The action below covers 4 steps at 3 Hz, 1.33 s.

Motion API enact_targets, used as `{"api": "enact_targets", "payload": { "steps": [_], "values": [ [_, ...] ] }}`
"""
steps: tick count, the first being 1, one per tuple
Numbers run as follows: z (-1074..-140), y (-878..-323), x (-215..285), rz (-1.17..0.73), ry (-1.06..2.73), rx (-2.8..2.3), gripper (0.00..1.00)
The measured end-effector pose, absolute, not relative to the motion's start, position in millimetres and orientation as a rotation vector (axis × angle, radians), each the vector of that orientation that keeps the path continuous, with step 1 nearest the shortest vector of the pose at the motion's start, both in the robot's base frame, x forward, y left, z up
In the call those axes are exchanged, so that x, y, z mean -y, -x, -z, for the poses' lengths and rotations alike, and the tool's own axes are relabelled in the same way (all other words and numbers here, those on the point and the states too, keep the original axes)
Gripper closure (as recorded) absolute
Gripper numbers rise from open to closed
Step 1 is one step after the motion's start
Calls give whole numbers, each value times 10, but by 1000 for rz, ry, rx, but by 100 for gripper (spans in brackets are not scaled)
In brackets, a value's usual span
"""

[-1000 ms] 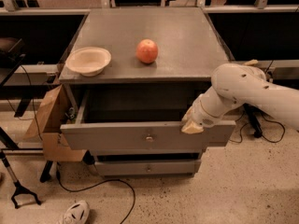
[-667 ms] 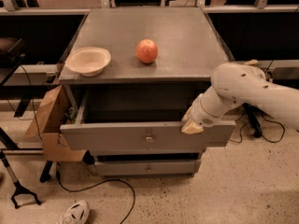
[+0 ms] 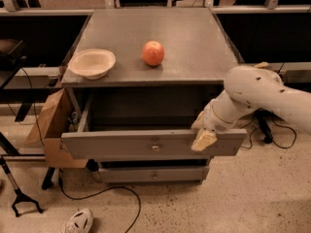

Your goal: Open top drawer

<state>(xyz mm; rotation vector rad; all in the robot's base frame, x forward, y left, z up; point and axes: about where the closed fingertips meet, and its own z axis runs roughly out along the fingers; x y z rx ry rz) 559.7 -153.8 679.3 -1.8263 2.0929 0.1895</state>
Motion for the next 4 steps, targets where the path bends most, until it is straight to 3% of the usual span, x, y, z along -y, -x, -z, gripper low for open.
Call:
{"api": "enact_targets", "payload": {
  "steps": [1, 3, 4],
  "values": [
    [-6665, -5302, 1927, -237, 1855, -2120, 0],
    [-6600, -5311, 1904, -257, 1863, -2113, 0],
    [-6575, -5039, 1954, -269, 1873, -2111, 19]
  ]
}}
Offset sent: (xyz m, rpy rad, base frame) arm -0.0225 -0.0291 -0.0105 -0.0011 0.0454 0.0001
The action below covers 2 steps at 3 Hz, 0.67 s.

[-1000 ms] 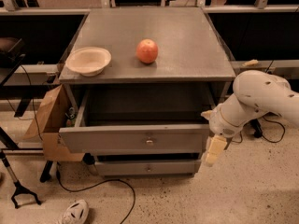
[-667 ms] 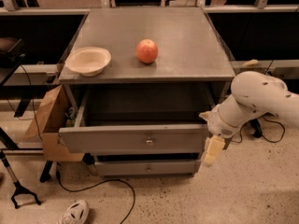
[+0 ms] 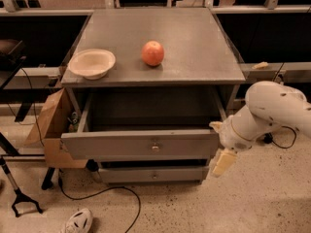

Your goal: Open top drawer

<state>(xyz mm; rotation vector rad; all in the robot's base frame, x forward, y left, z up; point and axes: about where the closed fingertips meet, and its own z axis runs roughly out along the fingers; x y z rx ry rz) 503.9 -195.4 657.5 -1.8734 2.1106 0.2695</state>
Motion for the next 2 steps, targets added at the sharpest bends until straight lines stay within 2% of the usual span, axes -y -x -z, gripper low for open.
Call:
{"api": "enact_targets", "payload": {
  "steps": [2],
  "values": [
    [-6684, -4839, 1983, -269, 1895, -2106, 65]
  ]
}}
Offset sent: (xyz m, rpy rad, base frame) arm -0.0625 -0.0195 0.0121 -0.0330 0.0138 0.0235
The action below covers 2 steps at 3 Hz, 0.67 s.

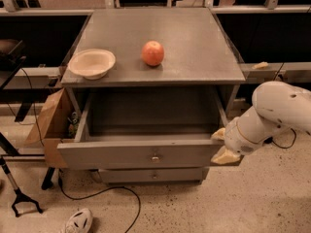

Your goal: Open top drawer

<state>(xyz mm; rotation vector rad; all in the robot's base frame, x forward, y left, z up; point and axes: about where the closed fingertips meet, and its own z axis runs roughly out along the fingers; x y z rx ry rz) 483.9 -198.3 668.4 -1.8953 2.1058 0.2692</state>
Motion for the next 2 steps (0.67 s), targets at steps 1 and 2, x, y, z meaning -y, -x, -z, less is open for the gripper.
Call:
{"api": "enact_targets", "payload": {
  "steps": [1, 2],
  "values": [
    [-6775, -4846, 1982, -269, 1895, -2106, 89],
    [-6805, -4852, 1982, -269, 1895, -2106, 100]
  ]
}}
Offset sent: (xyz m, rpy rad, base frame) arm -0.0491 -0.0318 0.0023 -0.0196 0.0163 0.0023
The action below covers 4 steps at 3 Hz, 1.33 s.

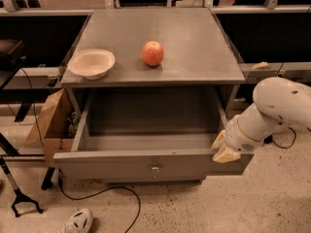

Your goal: Open top drawer

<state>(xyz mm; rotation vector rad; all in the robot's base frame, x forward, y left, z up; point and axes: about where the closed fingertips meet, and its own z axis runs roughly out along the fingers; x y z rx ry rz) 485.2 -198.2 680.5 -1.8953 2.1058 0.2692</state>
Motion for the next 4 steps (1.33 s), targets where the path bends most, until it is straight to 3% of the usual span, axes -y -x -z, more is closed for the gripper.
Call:
{"api": "enact_targets", "payload": {
  "steps": [1, 4],
  "values": [
    [-6801, -4778, 2021, -272, 1898, -2109, 81],
    [-6784, -4684, 2064, -278, 1904, -2108, 11]
  ]
}}
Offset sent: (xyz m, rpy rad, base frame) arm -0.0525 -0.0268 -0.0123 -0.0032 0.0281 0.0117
